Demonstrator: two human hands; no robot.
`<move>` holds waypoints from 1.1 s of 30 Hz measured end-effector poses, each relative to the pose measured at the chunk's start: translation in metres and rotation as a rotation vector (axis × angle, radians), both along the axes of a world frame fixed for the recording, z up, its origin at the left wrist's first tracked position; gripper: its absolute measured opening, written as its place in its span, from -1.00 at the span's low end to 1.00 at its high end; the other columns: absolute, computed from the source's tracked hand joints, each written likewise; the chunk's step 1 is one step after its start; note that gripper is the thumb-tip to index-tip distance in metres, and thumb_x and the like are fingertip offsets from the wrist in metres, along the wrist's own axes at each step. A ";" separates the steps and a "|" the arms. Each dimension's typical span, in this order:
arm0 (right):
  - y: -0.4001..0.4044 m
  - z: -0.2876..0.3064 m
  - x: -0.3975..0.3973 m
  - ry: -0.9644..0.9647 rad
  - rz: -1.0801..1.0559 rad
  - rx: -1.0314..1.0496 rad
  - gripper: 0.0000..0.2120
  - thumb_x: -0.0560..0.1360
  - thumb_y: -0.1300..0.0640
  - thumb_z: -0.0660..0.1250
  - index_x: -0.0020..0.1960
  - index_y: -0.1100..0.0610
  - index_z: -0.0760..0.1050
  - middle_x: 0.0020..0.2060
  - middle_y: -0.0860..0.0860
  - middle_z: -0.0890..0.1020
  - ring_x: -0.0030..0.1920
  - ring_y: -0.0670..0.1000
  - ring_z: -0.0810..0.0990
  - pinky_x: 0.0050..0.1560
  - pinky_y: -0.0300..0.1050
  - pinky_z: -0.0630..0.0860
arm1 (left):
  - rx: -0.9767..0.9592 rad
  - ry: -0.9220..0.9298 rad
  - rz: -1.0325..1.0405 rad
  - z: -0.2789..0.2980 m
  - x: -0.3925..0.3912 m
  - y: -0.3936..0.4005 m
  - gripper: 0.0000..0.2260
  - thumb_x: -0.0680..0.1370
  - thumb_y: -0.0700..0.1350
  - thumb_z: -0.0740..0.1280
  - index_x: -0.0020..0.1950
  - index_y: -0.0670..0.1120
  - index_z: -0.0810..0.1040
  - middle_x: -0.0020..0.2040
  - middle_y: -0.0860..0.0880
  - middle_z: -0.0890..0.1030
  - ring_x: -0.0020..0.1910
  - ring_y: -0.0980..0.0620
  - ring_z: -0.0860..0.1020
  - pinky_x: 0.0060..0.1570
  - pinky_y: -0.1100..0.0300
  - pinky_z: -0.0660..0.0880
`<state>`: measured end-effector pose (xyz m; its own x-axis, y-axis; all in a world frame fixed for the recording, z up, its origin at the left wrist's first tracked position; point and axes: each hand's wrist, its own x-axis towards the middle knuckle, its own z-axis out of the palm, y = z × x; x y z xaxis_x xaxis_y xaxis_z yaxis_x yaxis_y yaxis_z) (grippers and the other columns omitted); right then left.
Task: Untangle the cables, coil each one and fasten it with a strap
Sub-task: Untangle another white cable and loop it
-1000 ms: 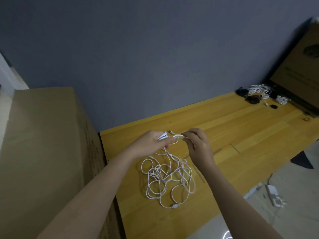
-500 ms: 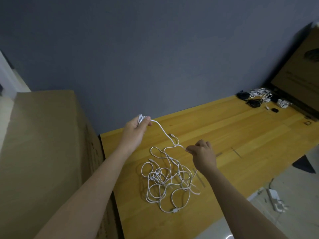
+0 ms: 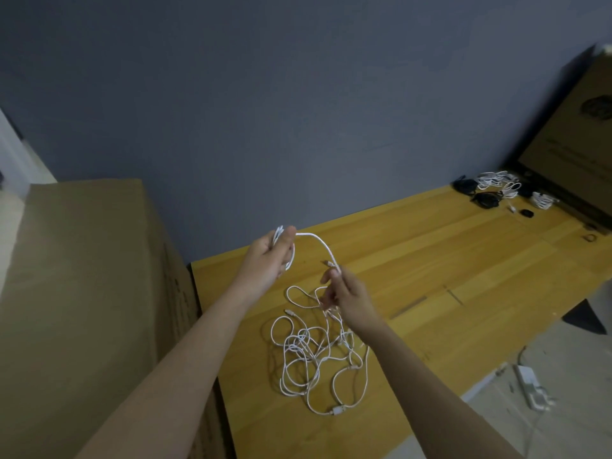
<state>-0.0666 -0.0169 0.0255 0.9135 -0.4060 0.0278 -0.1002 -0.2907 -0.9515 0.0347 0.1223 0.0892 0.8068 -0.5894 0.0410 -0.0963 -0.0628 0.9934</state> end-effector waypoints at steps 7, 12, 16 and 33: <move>-0.041 0.075 0.015 -0.267 -0.255 -0.359 -0.88 0.59 0.07 0.19 -0.03 0.09 0.45 -0.30 -0.11 0.42 -0.26 -0.10 0.39 -0.28 -0.24 0.33 | -0.034 0.097 -0.168 0.002 0.005 0.002 -0.53 0.55 0.20 -0.02 -0.24 -0.17 0.32 -0.51 0.05 0.25 -0.55 0.12 0.20 -0.38 0.22 0.26; -0.052 0.086 0.037 -0.331 -0.287 -0.662 -0.80 0.56 0.11 0.11 -0.03 0.18 0.47 -0.15 -0.05 0.48 -0.07 0.01 0.38 -0.05 -0.07 0.32 | -0.097 0.198 -0.275 0.001 0.002 -0.001 -0.62 0.54 0.13 0.06 -0.32 -0.12 0.26 -0.54 0.05 0.23 -0.58 0.14 0.17 -0.44 0.28 0.26; -0.045 0.040 0.042 0.115 -0.035 -0.738 -0.69 0.66 0.03 0.00 0.08 0.19 0.43 -0.11 0.14 0.53 -0.07 0.13 0.39 -0.06 0.01 0.27 | -0.186 0.356 -0.341 0.000 0.001 -0.001 -0.62 0.53 0.12 0.09 -0.41 -0.05 0.29 -0.55 0.05 0.21 -0.59 0.13 0.14 -0.47 0.24 0.22; 0.013 -0.050 -0.016 0.032 0.216 -0.838 -0.51 0.63 -0.15 -0.11 0.14 0.12 0.47 -0.13 0.10 0.61 -0.16 0.22 0.56 -0.30 -0.05 0.37 | -0.107 0.020 0.052 -0.006 0.002 -0.007 -0.76 0.69 -0.14 0.02 -0.16 -0.08 0.32 -0.31 0.01 0.40 -0.41 0.20 0.37 -0.21 0.33 0.35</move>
